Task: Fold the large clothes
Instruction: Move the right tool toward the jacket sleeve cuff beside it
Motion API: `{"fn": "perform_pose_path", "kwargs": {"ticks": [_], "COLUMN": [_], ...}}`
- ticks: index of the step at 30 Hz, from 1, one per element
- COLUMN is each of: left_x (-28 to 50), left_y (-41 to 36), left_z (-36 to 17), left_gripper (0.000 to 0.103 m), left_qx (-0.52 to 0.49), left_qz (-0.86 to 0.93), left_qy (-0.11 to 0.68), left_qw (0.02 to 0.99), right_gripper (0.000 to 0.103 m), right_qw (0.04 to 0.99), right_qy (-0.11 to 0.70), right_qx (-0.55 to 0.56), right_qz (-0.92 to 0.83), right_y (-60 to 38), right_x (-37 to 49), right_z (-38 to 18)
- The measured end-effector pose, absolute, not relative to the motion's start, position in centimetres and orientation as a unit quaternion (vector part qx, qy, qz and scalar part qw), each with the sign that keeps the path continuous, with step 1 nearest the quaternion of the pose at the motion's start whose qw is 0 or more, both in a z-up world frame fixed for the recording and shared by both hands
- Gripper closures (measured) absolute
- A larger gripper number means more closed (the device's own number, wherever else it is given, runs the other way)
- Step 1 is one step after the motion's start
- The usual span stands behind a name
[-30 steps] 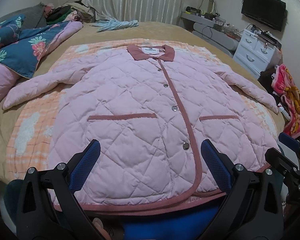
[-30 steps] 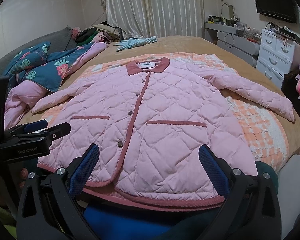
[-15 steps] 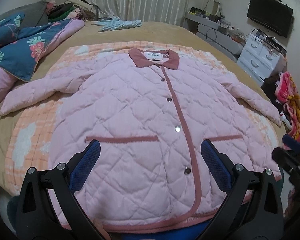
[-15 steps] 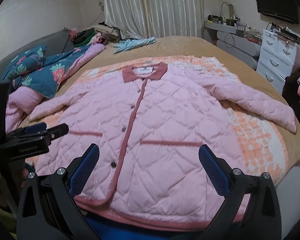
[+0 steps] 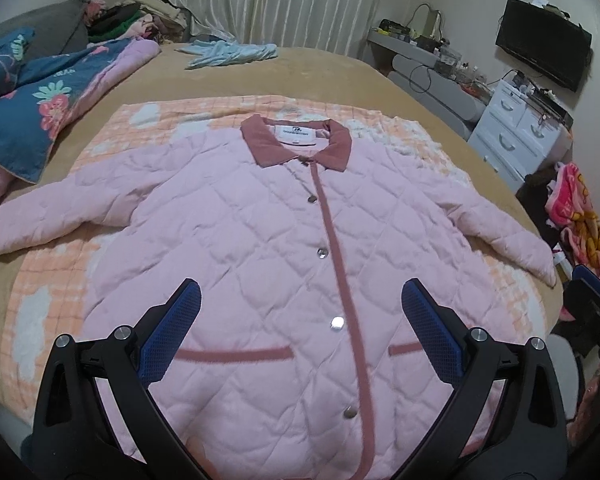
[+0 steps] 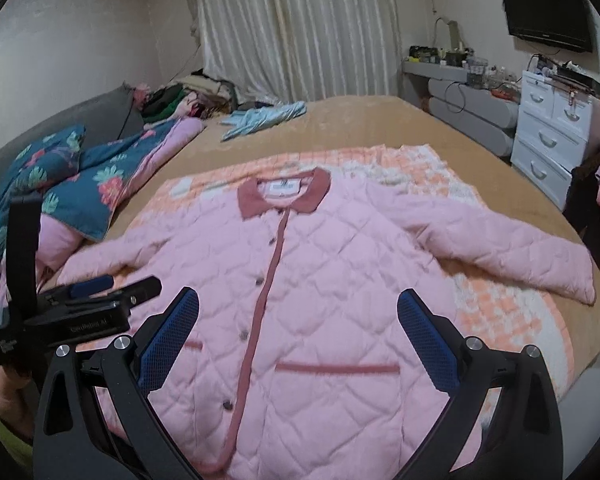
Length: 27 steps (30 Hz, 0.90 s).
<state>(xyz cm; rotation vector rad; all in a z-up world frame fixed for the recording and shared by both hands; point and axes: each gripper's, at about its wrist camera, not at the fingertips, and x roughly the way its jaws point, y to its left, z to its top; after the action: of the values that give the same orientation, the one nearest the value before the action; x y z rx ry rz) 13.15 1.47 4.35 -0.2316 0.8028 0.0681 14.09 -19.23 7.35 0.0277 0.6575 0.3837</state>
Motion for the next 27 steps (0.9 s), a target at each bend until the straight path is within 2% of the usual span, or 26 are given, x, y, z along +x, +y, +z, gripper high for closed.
{"fn": "perform_pose_path", "kwargs": {"ticks": [13, 27], "left_x": [19.6, 26.9], "left_y": [0.9, -2.2], "left_z": [5.8, 5.2], "left_gripper": [0.009, 0.009], "left_qx": [-0.111, -0.100], "left_qz": [0.035, 0.017], "left_qy": [0.382, 0.393], "left_qw": [0.917, 0.914], "right_gripper": [0.004, 0.004], "right_qw": [0.940, 0.952], "right_qy": [0.307, 0.285], "right_qx": [0.045, 0.108], "right_qz": [0.140, 0.039], "right_y": [-21.1, -27.8], "right_x": [20.4, 28.0], "right_z": [8.9, 9.0]}}
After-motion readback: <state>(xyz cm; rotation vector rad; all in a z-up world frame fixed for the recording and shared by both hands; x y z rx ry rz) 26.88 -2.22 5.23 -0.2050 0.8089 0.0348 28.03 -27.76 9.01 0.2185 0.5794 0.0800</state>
